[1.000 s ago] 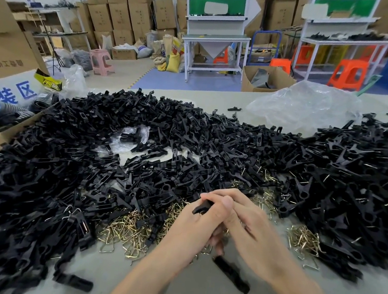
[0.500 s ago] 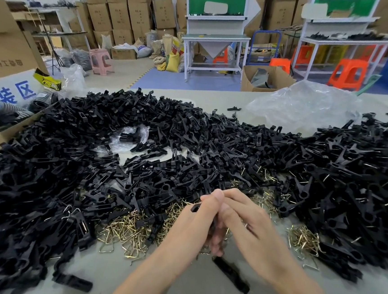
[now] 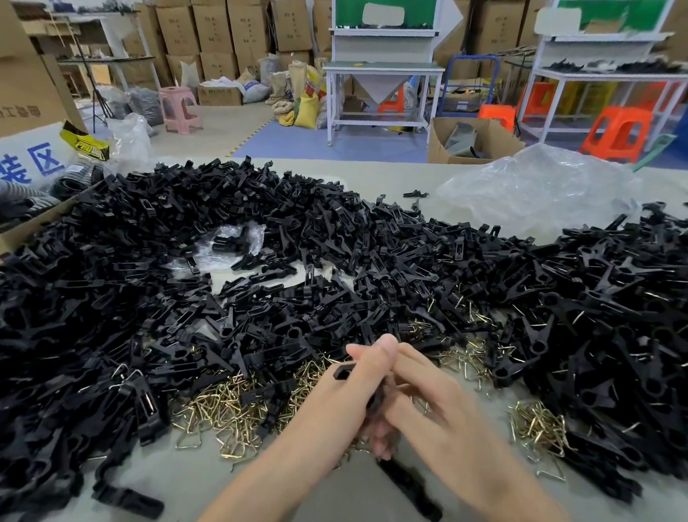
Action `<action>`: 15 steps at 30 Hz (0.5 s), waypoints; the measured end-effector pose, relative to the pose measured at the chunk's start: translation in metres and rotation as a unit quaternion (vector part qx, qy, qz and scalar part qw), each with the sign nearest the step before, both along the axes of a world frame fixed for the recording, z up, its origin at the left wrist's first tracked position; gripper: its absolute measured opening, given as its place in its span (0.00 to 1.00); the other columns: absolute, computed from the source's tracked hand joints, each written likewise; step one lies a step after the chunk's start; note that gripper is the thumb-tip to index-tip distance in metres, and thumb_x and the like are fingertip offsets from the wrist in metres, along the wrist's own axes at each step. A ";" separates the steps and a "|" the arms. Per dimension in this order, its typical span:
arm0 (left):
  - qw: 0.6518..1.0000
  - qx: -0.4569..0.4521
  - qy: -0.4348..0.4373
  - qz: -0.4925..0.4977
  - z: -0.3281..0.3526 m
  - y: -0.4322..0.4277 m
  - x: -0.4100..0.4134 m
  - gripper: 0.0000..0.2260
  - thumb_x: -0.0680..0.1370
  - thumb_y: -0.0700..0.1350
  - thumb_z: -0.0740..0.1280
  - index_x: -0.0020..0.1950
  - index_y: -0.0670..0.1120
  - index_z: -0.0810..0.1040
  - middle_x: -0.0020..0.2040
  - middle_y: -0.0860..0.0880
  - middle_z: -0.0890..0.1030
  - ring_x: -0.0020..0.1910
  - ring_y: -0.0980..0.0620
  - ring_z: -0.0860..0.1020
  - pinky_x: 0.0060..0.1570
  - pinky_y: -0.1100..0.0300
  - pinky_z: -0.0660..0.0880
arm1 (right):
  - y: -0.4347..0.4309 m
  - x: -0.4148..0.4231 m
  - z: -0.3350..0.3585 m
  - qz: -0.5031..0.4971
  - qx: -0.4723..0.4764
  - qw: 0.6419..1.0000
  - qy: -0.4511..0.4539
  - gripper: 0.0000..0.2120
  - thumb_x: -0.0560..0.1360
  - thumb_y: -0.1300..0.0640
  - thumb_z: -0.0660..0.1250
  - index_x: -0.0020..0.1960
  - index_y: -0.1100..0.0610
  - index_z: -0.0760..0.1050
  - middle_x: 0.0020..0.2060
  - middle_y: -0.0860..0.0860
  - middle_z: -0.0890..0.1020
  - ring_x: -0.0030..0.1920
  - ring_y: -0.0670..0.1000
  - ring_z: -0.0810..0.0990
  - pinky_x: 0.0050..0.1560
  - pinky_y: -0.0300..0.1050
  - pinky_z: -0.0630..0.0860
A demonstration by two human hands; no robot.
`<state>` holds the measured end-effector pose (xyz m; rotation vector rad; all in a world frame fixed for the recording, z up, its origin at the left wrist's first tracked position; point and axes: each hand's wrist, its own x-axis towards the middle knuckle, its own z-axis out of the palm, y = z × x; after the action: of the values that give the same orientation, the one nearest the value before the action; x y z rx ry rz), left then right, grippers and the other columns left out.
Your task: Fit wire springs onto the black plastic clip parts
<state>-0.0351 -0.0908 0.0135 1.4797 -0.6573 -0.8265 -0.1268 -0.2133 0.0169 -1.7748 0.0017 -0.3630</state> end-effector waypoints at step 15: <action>0.990 -0.129 0.037 0.049 0.014 -0.003 0.002 0.33 0.70 0.73 0.56 0.57 0.49 0.82 0.32 0.49 0.77 0.29 0.50 0.75 0.34 0.55 0.75 | -0.068 -0.014 0.015 -0.235 0.372 0.881 -0.174 0.36 0.71 0.32 0.65 0.72 0.51 0.71 0.62 0.49 0.84 0.55 0.47 0.85 0.49 0.40 0.82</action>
<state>-0.0332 -0.0943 0.0276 1.2317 -0.6058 -0.6894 -0.1409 -0.2816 0.0319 -0.9069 0.2865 -0.8977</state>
